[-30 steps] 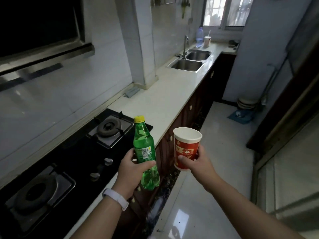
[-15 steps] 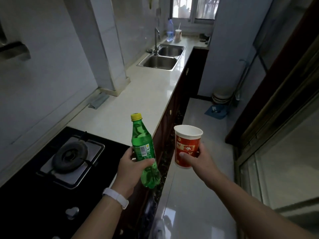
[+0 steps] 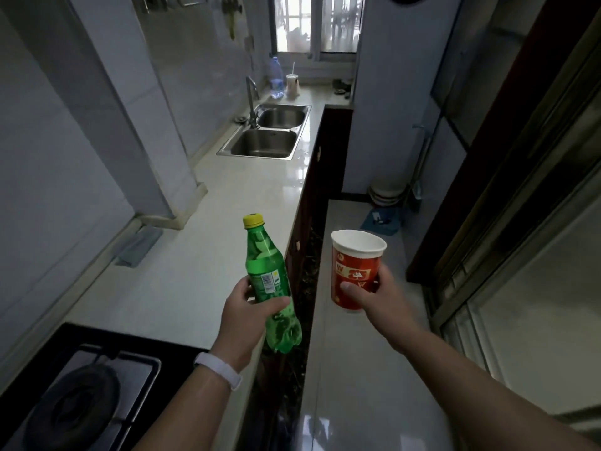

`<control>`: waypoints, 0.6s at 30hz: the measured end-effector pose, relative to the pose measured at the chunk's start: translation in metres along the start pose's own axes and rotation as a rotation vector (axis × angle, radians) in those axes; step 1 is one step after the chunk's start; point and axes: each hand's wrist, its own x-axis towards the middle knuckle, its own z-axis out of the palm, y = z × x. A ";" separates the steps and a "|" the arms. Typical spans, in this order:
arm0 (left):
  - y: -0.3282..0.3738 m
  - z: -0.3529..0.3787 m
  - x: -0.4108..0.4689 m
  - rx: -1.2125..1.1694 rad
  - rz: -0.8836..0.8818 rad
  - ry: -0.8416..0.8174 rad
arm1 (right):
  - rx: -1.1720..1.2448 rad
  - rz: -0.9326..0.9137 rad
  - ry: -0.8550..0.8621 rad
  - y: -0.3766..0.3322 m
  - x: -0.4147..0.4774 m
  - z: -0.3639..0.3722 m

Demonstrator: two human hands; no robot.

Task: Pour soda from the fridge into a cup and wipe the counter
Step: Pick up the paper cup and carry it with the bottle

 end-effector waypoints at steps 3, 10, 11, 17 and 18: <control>0.005 0.016 0.022 0.012 0.001 -0.027 | 0.027 -0.003 0.042 -0.002 0.026 -0.011; 0.010 0.070 0.087 0.063 -0.003 -0.029 | 0.082 0.019 0.022 0.008 0.104 -0.041; 0.011 0.080 0.096 0.067 -0.007 -0.021 | 0.084 0.023 0.005 0.010 0.118 -0.047; 0.028 0.150 0.162 0.063 -0.037 0.078 | 0.085 0.024 -0.109 -0.001 0.208 -0.090; 0.033 0.162 0.172 0.059 -0.037 0.096 | 0.085 0.020 -0.125 -0.005 0.223 -0.100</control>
